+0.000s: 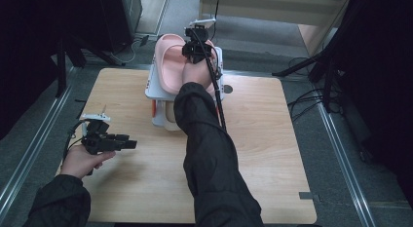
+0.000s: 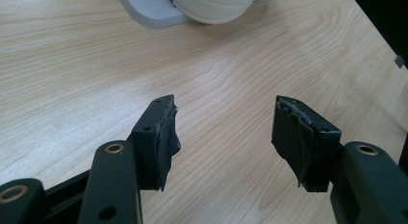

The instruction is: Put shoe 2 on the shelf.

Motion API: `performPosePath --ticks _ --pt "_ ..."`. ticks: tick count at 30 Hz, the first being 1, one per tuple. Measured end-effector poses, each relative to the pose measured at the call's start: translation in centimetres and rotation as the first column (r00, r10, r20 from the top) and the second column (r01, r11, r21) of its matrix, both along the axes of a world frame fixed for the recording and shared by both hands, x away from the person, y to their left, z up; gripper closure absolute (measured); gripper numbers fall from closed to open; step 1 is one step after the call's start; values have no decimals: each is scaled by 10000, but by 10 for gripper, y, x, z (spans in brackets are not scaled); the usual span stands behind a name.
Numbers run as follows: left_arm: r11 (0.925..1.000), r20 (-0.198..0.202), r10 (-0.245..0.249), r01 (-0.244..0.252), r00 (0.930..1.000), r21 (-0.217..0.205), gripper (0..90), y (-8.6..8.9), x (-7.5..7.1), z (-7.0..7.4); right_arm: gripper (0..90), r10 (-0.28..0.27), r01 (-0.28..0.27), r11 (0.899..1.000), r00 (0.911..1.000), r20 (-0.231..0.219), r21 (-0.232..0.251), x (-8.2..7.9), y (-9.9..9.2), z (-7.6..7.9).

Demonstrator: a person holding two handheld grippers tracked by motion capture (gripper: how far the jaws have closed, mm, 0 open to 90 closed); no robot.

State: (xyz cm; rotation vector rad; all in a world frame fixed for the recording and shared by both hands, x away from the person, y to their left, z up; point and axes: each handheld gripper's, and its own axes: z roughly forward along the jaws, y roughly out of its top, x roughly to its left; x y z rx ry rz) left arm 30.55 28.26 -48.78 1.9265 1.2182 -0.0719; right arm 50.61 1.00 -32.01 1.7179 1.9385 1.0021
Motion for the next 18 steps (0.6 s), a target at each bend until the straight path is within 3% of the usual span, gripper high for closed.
performPosePath --ticks 7,18 --pt "9998 -25 -180 180 9998 10 408 -4 6 0 774 -210 211 9997 9997 84 -79 2 11 -5" --pt "9997 -27 -225 225 9997 63 408 -5 7 0 773 -314 317 9994 9993 180 -165 3 4 -4"
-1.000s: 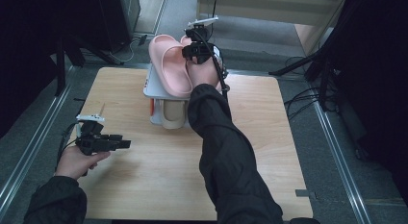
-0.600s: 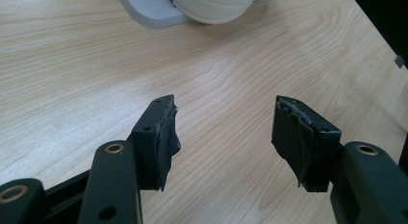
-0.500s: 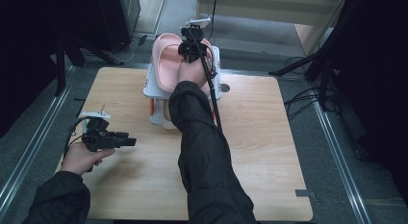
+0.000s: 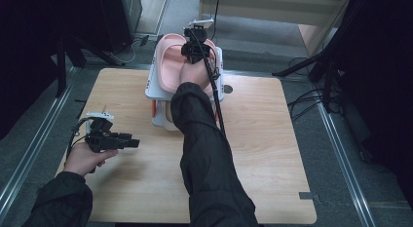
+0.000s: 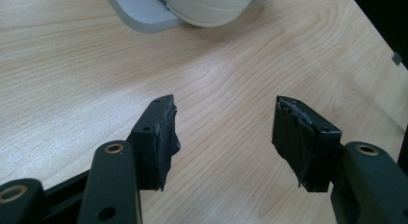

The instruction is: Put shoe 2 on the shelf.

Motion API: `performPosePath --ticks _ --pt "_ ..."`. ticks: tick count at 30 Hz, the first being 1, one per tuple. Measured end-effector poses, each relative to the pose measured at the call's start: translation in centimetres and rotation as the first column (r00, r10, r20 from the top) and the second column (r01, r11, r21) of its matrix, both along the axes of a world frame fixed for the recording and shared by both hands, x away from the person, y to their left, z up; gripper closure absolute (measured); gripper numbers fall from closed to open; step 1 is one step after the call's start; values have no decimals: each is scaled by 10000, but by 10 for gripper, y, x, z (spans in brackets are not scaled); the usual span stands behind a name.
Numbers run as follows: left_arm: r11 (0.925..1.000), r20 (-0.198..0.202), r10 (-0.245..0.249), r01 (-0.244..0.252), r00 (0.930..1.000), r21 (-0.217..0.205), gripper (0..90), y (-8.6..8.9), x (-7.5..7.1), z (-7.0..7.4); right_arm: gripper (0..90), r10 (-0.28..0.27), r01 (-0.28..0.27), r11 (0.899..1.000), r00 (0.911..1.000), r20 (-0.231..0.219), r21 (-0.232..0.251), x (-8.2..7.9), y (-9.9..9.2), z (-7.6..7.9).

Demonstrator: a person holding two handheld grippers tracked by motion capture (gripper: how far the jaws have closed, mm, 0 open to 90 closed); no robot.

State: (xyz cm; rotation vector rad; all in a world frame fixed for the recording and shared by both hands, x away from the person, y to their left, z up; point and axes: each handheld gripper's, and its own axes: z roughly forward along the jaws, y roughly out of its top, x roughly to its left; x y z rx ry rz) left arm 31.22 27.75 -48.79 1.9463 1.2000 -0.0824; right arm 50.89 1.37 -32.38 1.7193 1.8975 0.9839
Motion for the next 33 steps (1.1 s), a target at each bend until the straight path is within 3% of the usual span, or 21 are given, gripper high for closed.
performPosePath --ticks 11,14,16,20,21,33 --pt "10000 -12 -7 7 10000 1 407 0 0 0 685 259 -262 9994 9996 127 210 -2 -2 -3" --pt "10000 -26 11 -11 10000 -22 406 1 0 0 622 439 -441 9978 9990 43 496 -1 -4 -4" --pt "10000 -35 12 -12 10000 -13 405 1 0 0 603 583 -586 9973 9983 67 435 -2 -3 -4" --pt "10000 -20 8 -8 10000 41 404 1 0 0 599 670 -673 9972 9977 93 338 -4 -3 -3" --pt "10000 -19 17 -17 10000 39 404 1 0 0 600 768 -768 9955 9970 19 554 -5 -7 -1" --pt "9999 -5 26 -26 10000 128 401 1 -1 0 596 1413 -1415 9863 9899 90 849 -17 -20 9"
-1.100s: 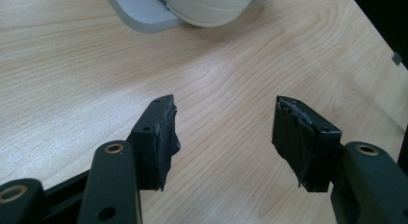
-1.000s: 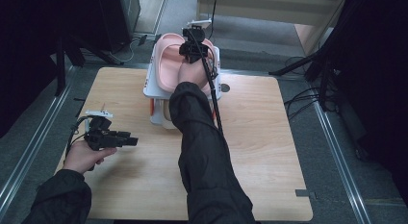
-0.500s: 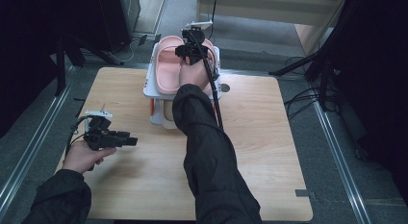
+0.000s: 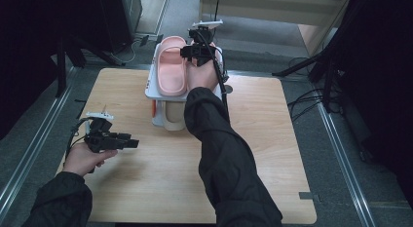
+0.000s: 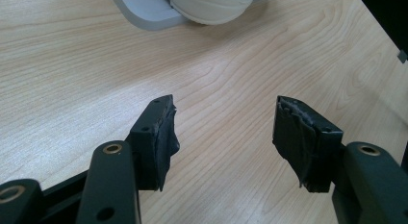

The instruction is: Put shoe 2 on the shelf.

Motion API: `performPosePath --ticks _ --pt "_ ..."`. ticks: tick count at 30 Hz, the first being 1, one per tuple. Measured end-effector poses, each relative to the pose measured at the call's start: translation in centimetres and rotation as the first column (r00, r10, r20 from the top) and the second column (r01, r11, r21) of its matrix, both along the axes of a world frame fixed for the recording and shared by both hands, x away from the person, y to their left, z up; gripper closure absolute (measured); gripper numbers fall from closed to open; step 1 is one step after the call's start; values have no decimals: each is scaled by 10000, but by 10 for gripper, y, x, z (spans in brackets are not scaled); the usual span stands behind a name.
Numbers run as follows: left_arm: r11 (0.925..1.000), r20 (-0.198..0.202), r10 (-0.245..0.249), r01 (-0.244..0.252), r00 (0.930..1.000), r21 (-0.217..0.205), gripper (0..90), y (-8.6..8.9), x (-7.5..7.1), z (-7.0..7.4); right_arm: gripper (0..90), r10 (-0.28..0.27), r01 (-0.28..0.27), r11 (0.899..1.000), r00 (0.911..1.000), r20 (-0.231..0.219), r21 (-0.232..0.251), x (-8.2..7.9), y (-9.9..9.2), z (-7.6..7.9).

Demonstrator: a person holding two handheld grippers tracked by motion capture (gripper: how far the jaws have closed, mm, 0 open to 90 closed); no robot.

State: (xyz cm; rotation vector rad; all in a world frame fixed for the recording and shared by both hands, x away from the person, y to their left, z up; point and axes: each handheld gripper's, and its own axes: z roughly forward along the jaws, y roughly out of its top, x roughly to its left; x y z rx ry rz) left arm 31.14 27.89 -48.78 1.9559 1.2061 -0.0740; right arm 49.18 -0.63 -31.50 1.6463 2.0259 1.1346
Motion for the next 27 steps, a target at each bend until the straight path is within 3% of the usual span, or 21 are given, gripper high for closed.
performPosePath --ticks 10,12,17,22,24,27 --pt "9999 -3 -69 69 10000 117 400 -1 0 0 597 693 -694 9975 9976 -55 -111 -11 -14 5" --pt "9999 -2 -33 33 10000 119 399 -2 0 0 601 1065 -1065 9939 9943 -30 -280 -14 -17 6" --pt "9998 -35 127 -126 9999 127 400 1 -2 -2 616 1492 -1493 9888 9887 -160 -64 -18 -24 7" --pt "9991 2 369 -369 9993 191 400 4 -4 -2 636 2289 -2288 9734 9733 174 -125 -27 -34 10" --pt "9990 -1 399 -399 9992 224 400 4 -5 -2 636 2344 -2342 9721 9718 249 -113 -29 -36 9" --pt "9984 51 510 -511 9987 243 401 4 -8 -2 637 2636 -2639 9644 9645 165 156 -33 -43 7"
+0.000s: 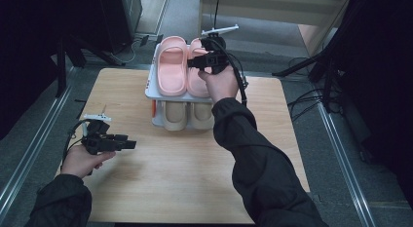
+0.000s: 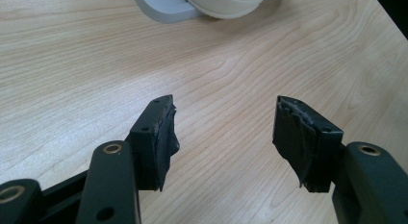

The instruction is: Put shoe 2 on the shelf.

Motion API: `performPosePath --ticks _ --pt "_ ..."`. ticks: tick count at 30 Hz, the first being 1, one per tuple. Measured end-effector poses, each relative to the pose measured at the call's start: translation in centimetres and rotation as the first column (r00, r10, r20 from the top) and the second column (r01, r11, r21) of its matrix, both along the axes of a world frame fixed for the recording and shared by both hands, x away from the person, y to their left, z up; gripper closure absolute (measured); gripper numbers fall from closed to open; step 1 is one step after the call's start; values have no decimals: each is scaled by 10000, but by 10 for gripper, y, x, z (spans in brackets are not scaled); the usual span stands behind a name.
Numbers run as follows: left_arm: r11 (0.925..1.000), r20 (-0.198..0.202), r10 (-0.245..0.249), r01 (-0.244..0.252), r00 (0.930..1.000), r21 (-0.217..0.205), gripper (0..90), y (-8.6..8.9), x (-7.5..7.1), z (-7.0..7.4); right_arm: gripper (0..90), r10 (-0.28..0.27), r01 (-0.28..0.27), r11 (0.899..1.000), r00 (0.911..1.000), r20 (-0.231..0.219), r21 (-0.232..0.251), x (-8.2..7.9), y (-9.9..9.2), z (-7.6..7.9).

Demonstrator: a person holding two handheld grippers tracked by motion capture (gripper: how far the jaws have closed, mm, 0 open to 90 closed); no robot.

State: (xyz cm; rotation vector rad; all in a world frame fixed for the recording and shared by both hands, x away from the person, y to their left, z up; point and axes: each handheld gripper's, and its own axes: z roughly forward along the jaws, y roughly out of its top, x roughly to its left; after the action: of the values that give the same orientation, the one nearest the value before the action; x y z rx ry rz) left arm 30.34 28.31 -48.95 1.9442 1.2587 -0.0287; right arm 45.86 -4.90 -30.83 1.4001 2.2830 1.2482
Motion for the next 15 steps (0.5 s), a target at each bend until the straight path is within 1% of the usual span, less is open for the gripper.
performPosePath --ticks 1,3,4,5,6,7,8,9,10,11,12,13,14,15 --pt "10000 18 49 -49 10000 69 401 -2 -1 0 637 173 -173 9998 9999 -4 139 -4 -5 -1" --pt "9999 108 13 -14 9999 123 400 -5 -1 1 636 337 -338 9992 9994 28 210 -9 -9 -3" --pt "9999 108 13 -14 9999 123 399 -5 -1 1 636 421 -423 9989 9991 81 193 -12 -11 -4" --pt "9999 261 -125 123 9996 83 396 -9 -1 3 635 472 -473 9988 9988 117 81 -14 -13 -5" --pt "9999 261 -125 123 9996 83 393 -9 -1 3 635 472 -473 9988 9988 117 81 -14 -13 -5" --pt "9997 354 -222 218 9991 92 393 -11 -2 4 634 637 -637 9980 9977 236 -11 -16 -14 -6" --pt "9996 403 -269 263 9988 141 391 -12 -3 4 634 706 -704 9975 9973 200 -93 -18 -16 -6" --pt "9990 360 -405 397 9985 219 389 -16 -4 3 633 811 -810 9967 9965 178 -55 -21 -20 -7" --pt "9990 360 -405 397 9985 219 388 -16 -4 3 633 811 -810 9967 9965 178 -55 -21 -20 -7" --pt "9984 324 -483 472 9983 326 389 -19 -5 2 634 886 -887 9960 9959 178 46 -27 -24 -8" --pt "9984 324 -483 472 9983 326 389 -19 -5 2 634 886 -887 9960 9959 178 46 -27 -24 -8" --pt "9977 317 -593 582 9977 353 389 -21 -5 2 634 978 -982 9951 9949 235 152 -34 -27 -10" --pt "9977 317 -593 582 9977 353 388 -21 -5 2 634 978 -982 9951 9949 235 152 -34 -27 -10" --pt "9977 289 -605 595 9978 328 388 -23 -6 2 631 1015 -1018 9946 9947 157 218 -38 -28 -10"
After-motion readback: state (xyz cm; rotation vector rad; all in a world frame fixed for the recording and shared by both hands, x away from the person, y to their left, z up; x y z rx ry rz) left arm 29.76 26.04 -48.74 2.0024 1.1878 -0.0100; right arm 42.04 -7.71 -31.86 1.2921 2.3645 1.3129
